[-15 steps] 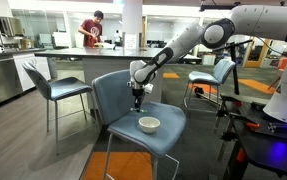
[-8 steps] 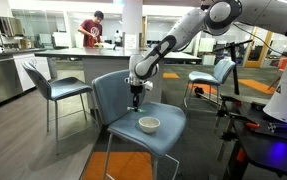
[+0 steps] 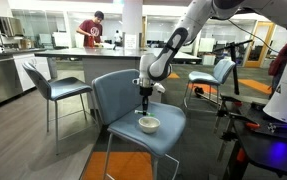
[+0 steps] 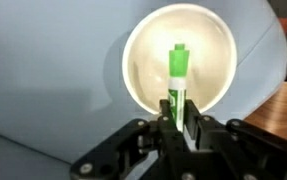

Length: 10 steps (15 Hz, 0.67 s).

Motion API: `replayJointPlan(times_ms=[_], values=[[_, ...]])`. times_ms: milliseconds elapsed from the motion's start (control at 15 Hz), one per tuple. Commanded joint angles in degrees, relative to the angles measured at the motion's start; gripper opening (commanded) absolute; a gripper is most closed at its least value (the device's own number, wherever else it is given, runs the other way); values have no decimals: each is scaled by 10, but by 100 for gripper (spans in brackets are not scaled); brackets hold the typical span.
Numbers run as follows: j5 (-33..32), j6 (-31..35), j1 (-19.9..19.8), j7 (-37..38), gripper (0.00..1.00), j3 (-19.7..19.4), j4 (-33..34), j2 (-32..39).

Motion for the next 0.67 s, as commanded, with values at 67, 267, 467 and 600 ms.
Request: replayJointPlan(times_ms=[67,267,467,600], values=[[-2,79,-39,-49,5,38,-84,-28],[-7,96,-49,-51,5,46,-84,-17],[-9,92,-53,-51,5,42,-76,-13],[-8,88,-69,-68,45,57,-72,-9]])
